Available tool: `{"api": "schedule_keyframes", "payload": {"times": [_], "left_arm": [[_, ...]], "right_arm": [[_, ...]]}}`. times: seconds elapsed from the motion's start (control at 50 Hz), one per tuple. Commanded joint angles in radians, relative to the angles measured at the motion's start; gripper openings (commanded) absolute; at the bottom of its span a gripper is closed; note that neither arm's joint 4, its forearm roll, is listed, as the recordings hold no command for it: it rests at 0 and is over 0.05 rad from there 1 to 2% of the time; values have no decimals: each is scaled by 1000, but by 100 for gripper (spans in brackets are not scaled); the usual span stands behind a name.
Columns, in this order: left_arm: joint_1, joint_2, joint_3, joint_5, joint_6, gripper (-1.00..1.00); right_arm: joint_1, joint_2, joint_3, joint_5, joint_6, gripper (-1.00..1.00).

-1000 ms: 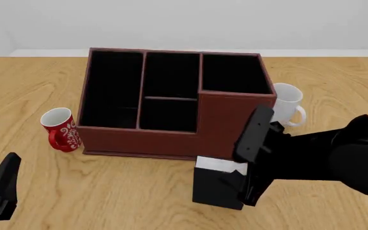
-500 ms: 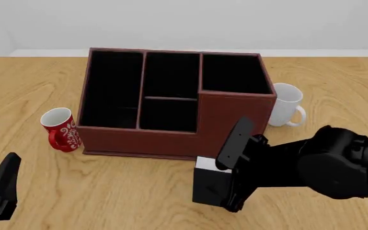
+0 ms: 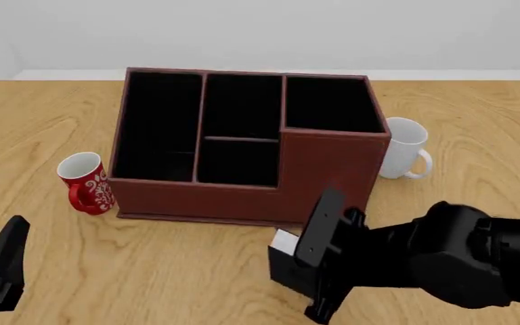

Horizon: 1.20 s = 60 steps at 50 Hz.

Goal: Pick up the book and place it in the right compartment of the caddy.

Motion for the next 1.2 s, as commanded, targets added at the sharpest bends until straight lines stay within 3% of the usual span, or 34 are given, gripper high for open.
{"api": "schedule_keyframes", "payload": {"times": [0.02,0.16,0.44,0.76,1.0,1.2], "left_arm": [[0,0,0,0,0,100],[0,0,0,0,0,100],[0,0,0,0,0,100],[0,0,0,0,0,100],[0,0,0,0,0,100],[0,0,0,0,0,100]], "right_arm": [[80,-76,-12,77,86,-100],[115,-168,-40,167,120,-100],[82,-298,-66,274,152,-100],[86,-396,-223,454,189,-100],[61,-408,-389,572,170,-100],[14,-401,-522,655,102,-100]]}}
